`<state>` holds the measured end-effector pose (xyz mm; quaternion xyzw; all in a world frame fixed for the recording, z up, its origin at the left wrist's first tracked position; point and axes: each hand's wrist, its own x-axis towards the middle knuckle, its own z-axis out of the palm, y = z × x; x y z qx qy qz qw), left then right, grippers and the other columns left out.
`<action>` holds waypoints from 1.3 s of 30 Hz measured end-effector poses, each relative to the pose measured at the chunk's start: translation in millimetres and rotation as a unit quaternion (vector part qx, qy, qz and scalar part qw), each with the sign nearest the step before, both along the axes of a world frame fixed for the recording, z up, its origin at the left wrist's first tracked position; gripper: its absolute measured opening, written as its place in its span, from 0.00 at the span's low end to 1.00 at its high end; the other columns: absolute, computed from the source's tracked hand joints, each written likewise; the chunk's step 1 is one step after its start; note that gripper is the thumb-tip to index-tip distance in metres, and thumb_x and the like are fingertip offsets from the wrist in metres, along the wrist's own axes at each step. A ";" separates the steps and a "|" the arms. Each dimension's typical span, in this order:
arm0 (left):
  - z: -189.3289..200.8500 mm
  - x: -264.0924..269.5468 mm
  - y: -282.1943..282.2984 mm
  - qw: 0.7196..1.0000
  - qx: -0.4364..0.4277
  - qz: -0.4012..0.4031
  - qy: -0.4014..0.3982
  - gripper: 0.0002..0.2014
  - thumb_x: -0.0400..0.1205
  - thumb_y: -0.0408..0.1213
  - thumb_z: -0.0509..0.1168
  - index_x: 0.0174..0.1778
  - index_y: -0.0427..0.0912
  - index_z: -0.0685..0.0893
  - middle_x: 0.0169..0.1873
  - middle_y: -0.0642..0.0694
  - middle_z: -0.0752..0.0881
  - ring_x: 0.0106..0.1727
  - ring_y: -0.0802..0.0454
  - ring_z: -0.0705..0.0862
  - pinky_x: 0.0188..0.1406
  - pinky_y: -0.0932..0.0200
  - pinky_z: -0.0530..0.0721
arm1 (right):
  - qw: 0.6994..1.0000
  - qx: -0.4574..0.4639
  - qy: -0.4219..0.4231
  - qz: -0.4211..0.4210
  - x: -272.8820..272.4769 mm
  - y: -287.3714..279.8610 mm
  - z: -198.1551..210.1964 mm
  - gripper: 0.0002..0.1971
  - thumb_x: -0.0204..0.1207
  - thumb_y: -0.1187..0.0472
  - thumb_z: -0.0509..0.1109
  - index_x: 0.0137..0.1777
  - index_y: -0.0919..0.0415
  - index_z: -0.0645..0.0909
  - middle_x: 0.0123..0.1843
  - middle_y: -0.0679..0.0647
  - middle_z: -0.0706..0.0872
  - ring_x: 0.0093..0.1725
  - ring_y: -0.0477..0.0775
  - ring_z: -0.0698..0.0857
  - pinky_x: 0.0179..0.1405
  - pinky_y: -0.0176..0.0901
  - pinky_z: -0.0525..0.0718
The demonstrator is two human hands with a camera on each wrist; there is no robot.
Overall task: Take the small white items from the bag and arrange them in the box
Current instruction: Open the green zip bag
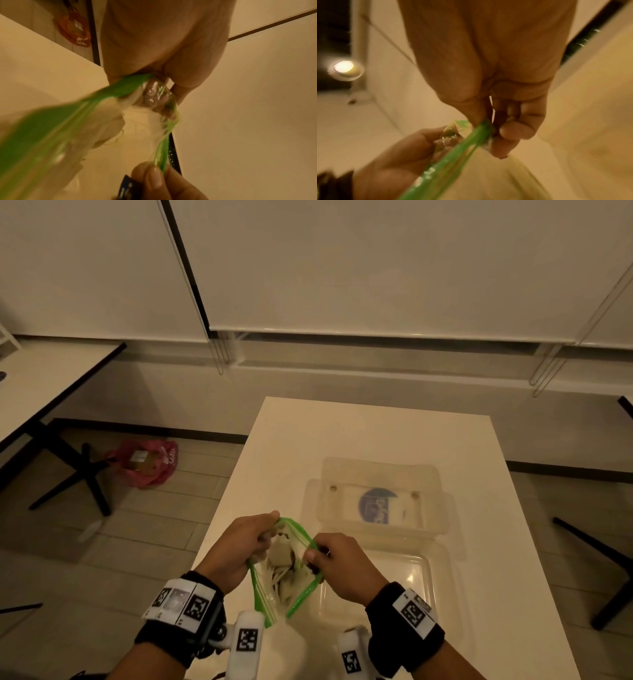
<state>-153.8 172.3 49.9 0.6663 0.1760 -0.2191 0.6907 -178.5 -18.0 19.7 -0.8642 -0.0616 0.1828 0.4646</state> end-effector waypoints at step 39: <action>-20.7 -61.5 -23.2 0.969 -0.144 0.202 -0.015 0.12 0.91 0.31 0.54 0.40 0.39 0.73 0.30 0.44 0.77 0.32 0.52 0.77 0.41 0.52 0.77 | 0.835 0.328 0.393 -0.201 -5.1 24.8 -2.3 0.05 0.76 0.76 0.70 0.42 0.67 0.83 0.35 0.59 0.86 0.38 0.57 0.85 0.47 0.52 0.88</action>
